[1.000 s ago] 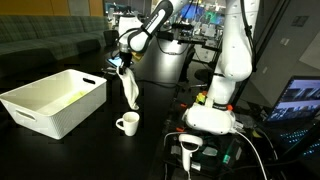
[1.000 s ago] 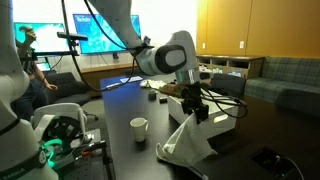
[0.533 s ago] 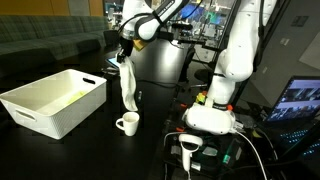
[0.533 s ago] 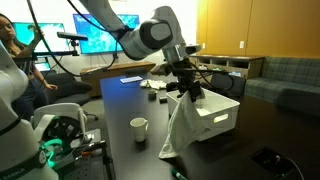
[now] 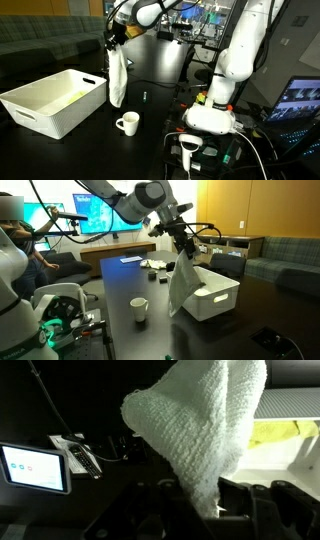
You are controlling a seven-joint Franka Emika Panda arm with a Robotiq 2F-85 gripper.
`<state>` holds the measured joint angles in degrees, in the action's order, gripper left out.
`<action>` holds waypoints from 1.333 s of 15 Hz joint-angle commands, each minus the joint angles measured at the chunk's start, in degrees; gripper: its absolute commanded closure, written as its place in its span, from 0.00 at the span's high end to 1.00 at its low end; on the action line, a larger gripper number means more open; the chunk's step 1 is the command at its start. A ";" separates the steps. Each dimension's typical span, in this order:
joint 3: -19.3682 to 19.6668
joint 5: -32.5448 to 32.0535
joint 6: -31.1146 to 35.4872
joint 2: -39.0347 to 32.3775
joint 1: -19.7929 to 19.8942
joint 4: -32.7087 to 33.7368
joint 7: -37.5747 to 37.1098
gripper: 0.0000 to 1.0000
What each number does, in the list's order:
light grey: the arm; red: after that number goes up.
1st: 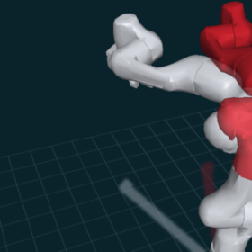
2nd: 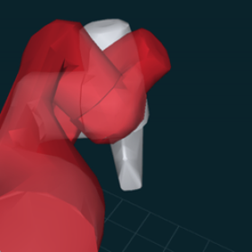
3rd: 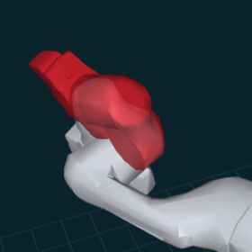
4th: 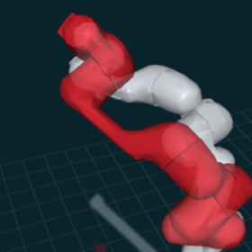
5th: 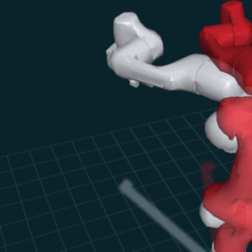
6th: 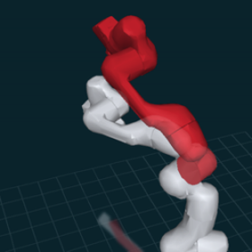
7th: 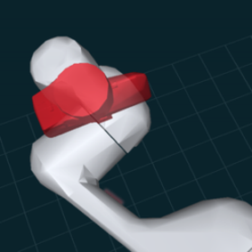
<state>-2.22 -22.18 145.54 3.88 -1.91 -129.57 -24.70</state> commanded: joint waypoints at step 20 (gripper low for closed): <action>-3.00 1.11 -21.24 -21.87 -5.92 46.54 -11.96 0.04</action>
<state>-6.64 -22.10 129.05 -9.78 -5.61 -94.37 -37.81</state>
